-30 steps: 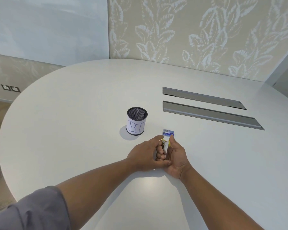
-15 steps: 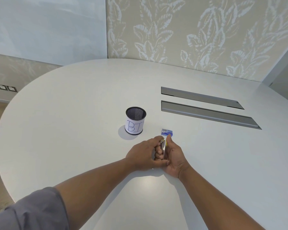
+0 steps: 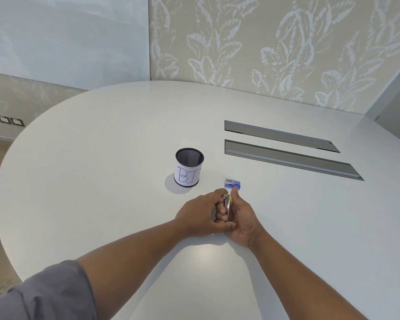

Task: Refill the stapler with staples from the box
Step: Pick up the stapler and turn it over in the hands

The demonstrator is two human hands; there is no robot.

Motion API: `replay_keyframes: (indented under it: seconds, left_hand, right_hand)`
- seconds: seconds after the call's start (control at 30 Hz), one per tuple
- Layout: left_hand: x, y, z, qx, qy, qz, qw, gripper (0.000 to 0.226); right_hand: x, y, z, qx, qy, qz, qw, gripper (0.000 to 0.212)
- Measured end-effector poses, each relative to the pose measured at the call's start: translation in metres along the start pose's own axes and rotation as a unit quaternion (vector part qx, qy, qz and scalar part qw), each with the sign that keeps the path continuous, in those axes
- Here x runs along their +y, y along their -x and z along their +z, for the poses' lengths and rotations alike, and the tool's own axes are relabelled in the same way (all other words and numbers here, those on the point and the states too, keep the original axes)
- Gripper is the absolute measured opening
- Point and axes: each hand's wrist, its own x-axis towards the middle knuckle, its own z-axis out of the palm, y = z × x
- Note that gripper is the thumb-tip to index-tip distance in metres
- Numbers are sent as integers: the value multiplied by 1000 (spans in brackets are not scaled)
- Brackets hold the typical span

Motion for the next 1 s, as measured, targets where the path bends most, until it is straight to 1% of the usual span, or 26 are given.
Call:
replay_keyframes:
  seconds: [0.2, 0.27, 0.33, 0.43, 0.5, 0.57, 0.63, 0.73, 0.77, 0.83, 0.87, 1.0]
  left_hand:
    - [-2, 0, 1, 0, 5, -14, 1000, 69]
    - [-2, 0, 0, 5, 7, -21, 1000, 69]
    - [-3, 0, 1, 9, 13, -28, 999, 72]
    - [-5, 0, 0, 6, 31, -37, 999, 79]
    - [-8, -2, -1, -4, 42, -39, 998, 83]
    - [-10, -4, 0, -13, 60, -50, 997, 85]
    - [-13, -6, 0, -13, 93, -61, 994, 74]
    - [-16, -10, 2, 22, 166, -69, 984, 40]
    - [-16, -10, 1, 40, 190, -71, 978, 32]
    - [-14, -12, 1, 62, 238, -82, 966, 26]
    - [-13, -14, 2, 61, 259, -92, 960, 24]
    - [2, -18, 7, 35, 326, -122, 937, 19]
  right_hand:
    - [-2, 1, 0, -11, -4, -1, 1000, 61]
    - [-2, 2, 0, -7, 2, 2, 1000, 58]
    - [-2, 4, 1, 6, 21, -16, 1000, 46]
    - [-1, 5, 0, 39, 67, -78, 994, 31]
    - [-1, 5, -2, 56, 75, -102, 990, 19]
    - [-2, 5, -6, 68, 77, -119, 987, 18]
    - [-5, 4, -9, 70, 88, -138, 984, 24]
    - [-4, 2, -11, 72, 86, -151, 982, 30]
    - [-3, 1, -11, 75, 77, -149, 983, 31]
    - [-1, -1, -12, 84, 66, -141, 984, 30]
    - [0, -2, -13, 89, 62, -137, 985, 28]
    - [1, -2, -13, 85, 58, -140, 985, 23]
